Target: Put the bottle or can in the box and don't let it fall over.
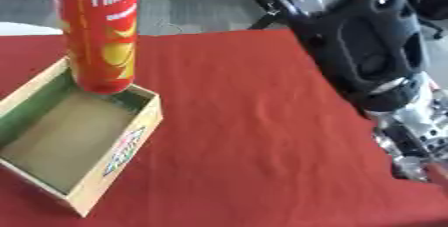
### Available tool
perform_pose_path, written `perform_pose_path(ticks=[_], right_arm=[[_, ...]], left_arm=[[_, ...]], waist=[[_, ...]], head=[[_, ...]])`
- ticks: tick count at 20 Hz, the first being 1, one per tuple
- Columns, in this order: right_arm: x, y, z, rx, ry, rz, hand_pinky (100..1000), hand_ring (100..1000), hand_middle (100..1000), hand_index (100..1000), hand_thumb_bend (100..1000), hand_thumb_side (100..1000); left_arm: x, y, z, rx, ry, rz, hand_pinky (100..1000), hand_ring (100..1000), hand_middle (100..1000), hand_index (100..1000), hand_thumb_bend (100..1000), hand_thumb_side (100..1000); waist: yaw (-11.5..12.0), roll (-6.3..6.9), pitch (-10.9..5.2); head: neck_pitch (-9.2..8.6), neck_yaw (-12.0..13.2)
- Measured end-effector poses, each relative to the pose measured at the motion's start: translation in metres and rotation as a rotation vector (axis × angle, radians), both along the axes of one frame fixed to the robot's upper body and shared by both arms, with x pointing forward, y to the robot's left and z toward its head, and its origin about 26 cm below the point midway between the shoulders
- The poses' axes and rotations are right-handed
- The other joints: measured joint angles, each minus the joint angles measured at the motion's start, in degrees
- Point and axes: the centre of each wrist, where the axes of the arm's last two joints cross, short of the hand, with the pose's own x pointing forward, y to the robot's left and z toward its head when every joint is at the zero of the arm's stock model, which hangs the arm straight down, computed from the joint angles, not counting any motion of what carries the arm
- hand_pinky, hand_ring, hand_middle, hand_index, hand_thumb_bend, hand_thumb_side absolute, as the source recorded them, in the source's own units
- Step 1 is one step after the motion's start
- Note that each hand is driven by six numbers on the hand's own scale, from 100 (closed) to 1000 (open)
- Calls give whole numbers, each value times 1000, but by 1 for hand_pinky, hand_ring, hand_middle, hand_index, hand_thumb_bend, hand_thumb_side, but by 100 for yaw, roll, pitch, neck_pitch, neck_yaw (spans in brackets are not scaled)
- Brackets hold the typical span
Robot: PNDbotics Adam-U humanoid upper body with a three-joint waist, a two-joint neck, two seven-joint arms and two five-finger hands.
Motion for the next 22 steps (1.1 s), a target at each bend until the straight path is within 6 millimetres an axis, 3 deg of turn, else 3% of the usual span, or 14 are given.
perform_pose_path(ticks=[7, 16, 20, 22], right_arm=[[16, 40, -6, 3, 4, 29, 100, 320, 100, 152, 100, 100], [58, 76, -49, 32, 36, -17, 100, 325, 100, 154, 100, 100], [74, 88, -70, 33, 43, -43, 100, 354, 148, 196, 100, 100], [80, 92, -79, 28, 47, -51, 100, 398, 216, 277, 100, 100]], left_arm=[[2, -1, 4, -7, -15, 7, 895, 783, 826, 699, 526, 442], [5, -2, 11, -26, -60, 23, 895, 784, 826, 700, 530, 437], [5, -3, 13, -29, -71, 23, 894, 783, 826, 700, 529, 438], [5, -3, 13, -29, -72, 23, 894, 783, 825, 701, 529, 438]], waist=[[267, -71, 22], [509, -74, 127], [538, -80, 177], [542, -82, 198]], head=[[42, -199], [-33, -369], [-85, -398], [-102, -399]])
